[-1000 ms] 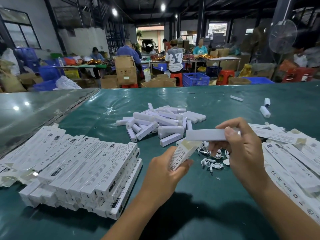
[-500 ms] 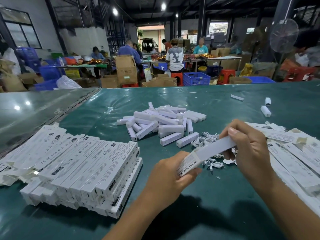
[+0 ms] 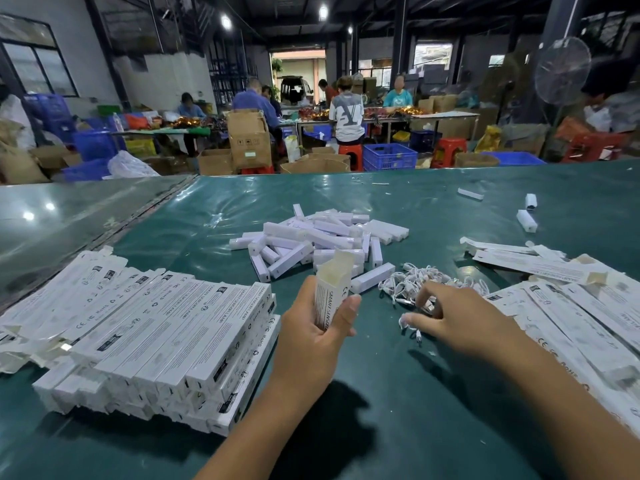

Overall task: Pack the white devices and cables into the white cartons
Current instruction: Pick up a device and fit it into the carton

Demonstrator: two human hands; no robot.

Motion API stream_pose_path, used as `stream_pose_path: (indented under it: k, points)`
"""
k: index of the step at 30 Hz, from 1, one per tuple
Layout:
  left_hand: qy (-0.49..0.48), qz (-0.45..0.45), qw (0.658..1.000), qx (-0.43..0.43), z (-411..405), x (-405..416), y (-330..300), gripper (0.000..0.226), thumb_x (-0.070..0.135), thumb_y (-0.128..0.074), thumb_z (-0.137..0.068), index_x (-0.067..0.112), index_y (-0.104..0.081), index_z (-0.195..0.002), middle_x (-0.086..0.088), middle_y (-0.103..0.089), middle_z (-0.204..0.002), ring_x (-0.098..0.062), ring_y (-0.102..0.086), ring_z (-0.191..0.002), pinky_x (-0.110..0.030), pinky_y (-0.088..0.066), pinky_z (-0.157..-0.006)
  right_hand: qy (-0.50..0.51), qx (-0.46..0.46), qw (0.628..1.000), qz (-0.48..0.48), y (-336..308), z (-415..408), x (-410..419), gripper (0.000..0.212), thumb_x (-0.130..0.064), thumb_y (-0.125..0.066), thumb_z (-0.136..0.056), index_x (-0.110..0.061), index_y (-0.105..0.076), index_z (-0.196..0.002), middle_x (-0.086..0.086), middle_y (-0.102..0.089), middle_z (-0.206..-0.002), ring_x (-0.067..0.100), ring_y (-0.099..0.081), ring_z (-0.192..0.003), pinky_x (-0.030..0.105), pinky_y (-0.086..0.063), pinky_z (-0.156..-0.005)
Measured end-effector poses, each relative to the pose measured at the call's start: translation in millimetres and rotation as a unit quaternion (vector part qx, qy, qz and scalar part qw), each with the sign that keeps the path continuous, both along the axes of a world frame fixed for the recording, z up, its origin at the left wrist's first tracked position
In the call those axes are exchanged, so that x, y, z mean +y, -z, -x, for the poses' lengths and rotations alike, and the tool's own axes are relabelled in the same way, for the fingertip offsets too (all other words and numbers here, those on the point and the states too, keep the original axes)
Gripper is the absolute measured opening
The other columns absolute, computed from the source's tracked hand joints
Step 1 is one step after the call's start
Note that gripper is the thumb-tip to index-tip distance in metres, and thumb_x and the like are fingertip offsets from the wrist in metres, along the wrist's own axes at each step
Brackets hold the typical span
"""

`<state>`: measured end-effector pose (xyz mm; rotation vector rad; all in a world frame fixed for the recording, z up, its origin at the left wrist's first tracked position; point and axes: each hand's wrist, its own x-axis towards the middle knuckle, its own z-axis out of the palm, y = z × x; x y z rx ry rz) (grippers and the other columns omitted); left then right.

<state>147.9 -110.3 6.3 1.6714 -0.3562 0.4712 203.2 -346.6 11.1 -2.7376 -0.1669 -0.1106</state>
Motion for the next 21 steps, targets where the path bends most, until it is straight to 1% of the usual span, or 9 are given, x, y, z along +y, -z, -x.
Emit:
stream_pose_path:
  k: [2,3,5,7,11,14,17,19,21]
  points:
    - [0.002,0.006,1.0,0.004,1,-1,2,0.034,0.059,-0.067,-0.085,0.031,-0.058,-0.102,-0.012,-0.063,-0.083,-0.039,-0.062,-0.074,-0.055,-0.056,-0.071,0.008,-0.016,0.998,0.054,8,-1,6,0.051,-0.078,-0.064,-0.076,-0.036,-0.054,-0.102,-0.015,-0.063,-0.085,0.013,-0.062,-0.084,0.032,-0.045,-0.067]
    - [0.003,0.007,1.0,0.007,2,-3,2,0.035,0.058,-0.067,-0.084,0.03,-0.058,-0.103,-0.014,-0.063,-0.083,-0.04,-0.061,-0.074,-0.055,-0.056,-0.072,0.008,-0.038,0.996,0.083,11,-1,11,0.055,-0.079,-0.063,-0.075,-0.038,-0.055,-0.11,-0.014,-0.065,-0.093,0.015,-0.063,-0.09,0.031,-0.043,-0.068]
    - [0.008,0.009,1.0,0.016,1,-6,1,0.032,0.058,-0.064,-0.083,0.032,-0.058,-0.103,-0.003,-0.069,-0.082,-0.026,-0.068,-0.073,-0.041,-0.059,-0.073,0.002,-0.07,0.99,0.125,19,-5,20,0.054,-0.073,-0.062,-0.081,-0.038,-0.056,-0.121,-0.012,-0.067,-0.113,0.016,-0.064,-0.105,0.03,-0.04,-0.071]
    - [0.01,-0.007,1.0,0.024,0,-6,1,0.034,0.06,-0.058,-0.085,0.03,-0.059,-0.102,0.007,-0.073,-0.089,-0.015,-0.071,-0.078,-0.036,-0.059,-0.078,-0.003,-0.078,0.988,0.132,24,-10,25,0.037,-0.064,-0.059,-0.089,-0.035,-0.058,-0.112,-0.01,-0.066,-0.115,0.015,-0.062,-0.108,0.03,-0.037,-0.07]
    - [0.007,-0.028,0.999,0.041,1,-5,3,0.03,0.06,-0.061,-0.084,0.035,-0.058,-0.101,-0.008,-0.069,-0.084,-0.032,-0.067,-0.08,-0.049,-0.057,-0.078,-0.005,-0.09,0.988,0.125,25,-16,24,0.023,-0.052,-0.051,-0.1,-0.031,-0.048,-0.091,-0.009,-0.06,-0.099,0.018,-0.061,-0.099,0.031,-0.036,-0.066]
    - [0.001,-0.034,0.998,0.062,-1,-5,2,0.014,0.045,-0.066,-0.084,0.04,-0.059,-0.095,-0.001,-0.068,-0.078,-0.017,-0.067,-0.068,-0.029,-0.056,-0.066,0.003,-0.13,0.989,0.073,20,-14,21,0.026,-0.042,-0.045,-0.104,-0.024,-0.054,-0.087,-0.007,-0.058,-0.091,0.023,-0.059,-0.091,0.035,-0.043,-0.068]
    - [-0.006,-0.015,0.996,0.082,-5,-4,4,0.009,0.032,-0.069,-0.087,0.026,-0.062,-0.086,0.005,-0.062,-0.064,-0.011,-0.06,-0.059,-0.025,-0.05,-0.06,-0.011,-0.188,0.982,-0.012,11,-10,15,0.027,-0.031,-0.052,-0.104,-0.017,-0.059,-0.082,-0.002,-0.06,-0.082,0.026,-0.056,-0.082,0.037,-0.041,-0.068]
    - [-0.003,-0.007,0.996,0.09,-5,-3,5,0.012,0.023,-0.071,-0.092,0.022,-0.064,-0.083,0.007,-0.062,-0.063,-0.01,-0.059,-0.058,-0.018,-0.049,-0.058,-0.022,-0.195,0.975,-0.101,4,-6,11,0.025,-0.03,-0.061,-0.1,-0.017,-0.066,-0.079,-0.004,-0.064,-0.074,0.02,-0.057,-0.074,0.037,-0.043,-0.068]
    - [0.012,0.001,0.995,0.098,-3,-2,3,0.012,0.02,-0.071,-0.094,0.022,-0.066,-0.083,0.007,-0.064,-0.067,-0.01,-0.06,-0.06,-0.019,-0.051,-0.06,-0.036,-0.147,0.96,-0.235,-3,1,15,0.028,-0.036,-0.066,-0.096,-0.018,-0.07,-0.076,-0.003,-0.063,-0.064,0.012,-0.055,-0.061,0.033,-0.042,-0.062]
